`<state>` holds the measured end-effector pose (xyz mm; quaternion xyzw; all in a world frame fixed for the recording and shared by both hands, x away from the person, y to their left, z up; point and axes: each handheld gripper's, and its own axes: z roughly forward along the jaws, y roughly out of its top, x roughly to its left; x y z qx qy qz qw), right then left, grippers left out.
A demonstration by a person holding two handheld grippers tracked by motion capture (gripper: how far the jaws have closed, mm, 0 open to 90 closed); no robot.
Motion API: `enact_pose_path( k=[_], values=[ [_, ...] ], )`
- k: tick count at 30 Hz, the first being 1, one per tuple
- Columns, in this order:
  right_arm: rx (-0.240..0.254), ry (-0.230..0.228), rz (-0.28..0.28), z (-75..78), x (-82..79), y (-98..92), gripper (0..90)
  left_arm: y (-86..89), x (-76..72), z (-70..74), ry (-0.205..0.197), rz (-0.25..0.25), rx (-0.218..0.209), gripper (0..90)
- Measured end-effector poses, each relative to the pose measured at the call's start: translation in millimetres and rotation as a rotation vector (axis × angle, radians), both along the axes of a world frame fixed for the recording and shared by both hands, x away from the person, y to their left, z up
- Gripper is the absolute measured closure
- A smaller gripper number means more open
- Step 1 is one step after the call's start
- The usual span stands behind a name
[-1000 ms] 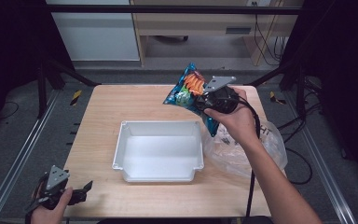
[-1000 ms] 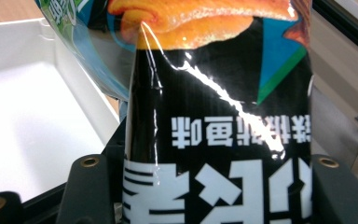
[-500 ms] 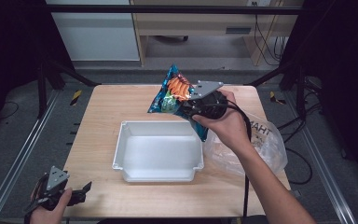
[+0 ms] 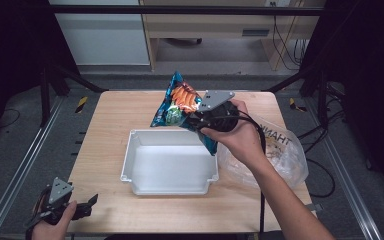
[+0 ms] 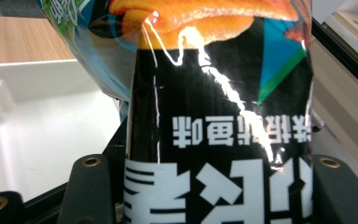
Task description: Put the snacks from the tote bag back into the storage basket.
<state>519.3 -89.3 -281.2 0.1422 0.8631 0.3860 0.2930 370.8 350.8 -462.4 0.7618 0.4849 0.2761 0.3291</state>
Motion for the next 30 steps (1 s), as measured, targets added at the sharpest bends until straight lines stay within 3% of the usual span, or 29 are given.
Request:
enact_pose_path(
  k=[16,30],
  values=[
    [-0.043,-0.007,0.07,-2.0,-11.9,20.5,42.1,-1.1,-0.4,0.5,-0.002,-0.006,0.007,3.7],
    [-0.099,0.007,0.147,-14.5,-16.9,47.7,42.0,-0.9,0.6,0.6,0.0,-0.01,0.004,3.9]
  ],
)
